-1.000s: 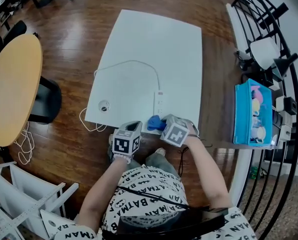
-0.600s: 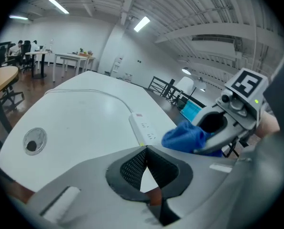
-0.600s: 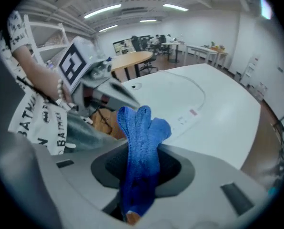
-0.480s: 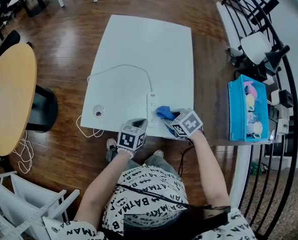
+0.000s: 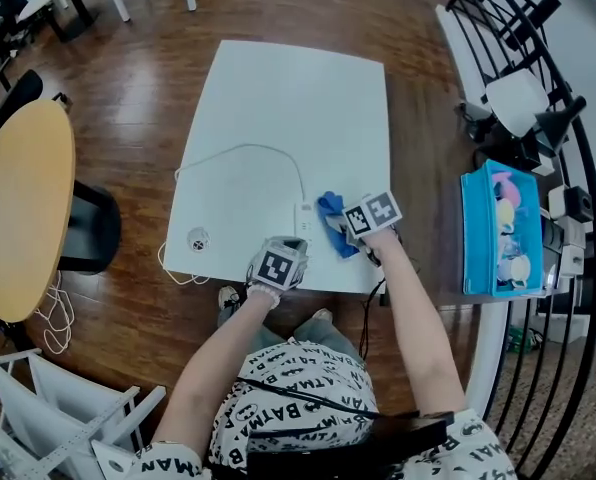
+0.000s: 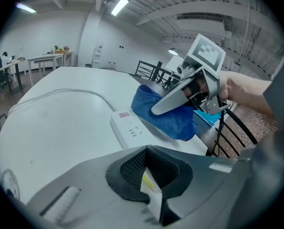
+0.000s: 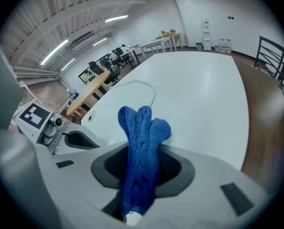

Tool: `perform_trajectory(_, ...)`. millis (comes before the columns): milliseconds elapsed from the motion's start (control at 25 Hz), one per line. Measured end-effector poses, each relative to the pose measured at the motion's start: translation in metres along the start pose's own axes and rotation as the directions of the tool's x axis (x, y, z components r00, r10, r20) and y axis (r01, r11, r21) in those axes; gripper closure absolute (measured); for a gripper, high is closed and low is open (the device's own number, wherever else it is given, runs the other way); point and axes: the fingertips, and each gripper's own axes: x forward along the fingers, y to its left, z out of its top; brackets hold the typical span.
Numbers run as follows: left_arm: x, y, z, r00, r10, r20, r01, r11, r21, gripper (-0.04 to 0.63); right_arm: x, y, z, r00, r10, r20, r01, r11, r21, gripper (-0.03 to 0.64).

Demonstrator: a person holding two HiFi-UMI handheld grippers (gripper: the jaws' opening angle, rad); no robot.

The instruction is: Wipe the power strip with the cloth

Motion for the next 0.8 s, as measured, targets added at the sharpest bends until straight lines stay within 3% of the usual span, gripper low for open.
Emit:
perform_trajectory(240,0.0,0.002,-0.001,0.999,-0.013,-0.041,0.011,0.998,-0.057,0.594,0.021,0.0,0.0,0.998,0.032,-0.046,-0.031,0.999,0.016,0.48)
perform_trajectory(440,0.002,0.004,-0.002,0.998,-0.041,-0.057,0.037,0.997,-0.063,0.595,0.019,0.022,-0.017,0.994,0.084,-0.074,-0.084,0.996,-0.001,0.479)
perform_trajectory(800,0.005,0.008,-0.008,0.996,-0.053,-0.069,0.049,0.997,-0.062,0.595,0.003,0.082,-0.106,0.988,0.111,-0.108,-0.112,0.994,0.0,0.479)
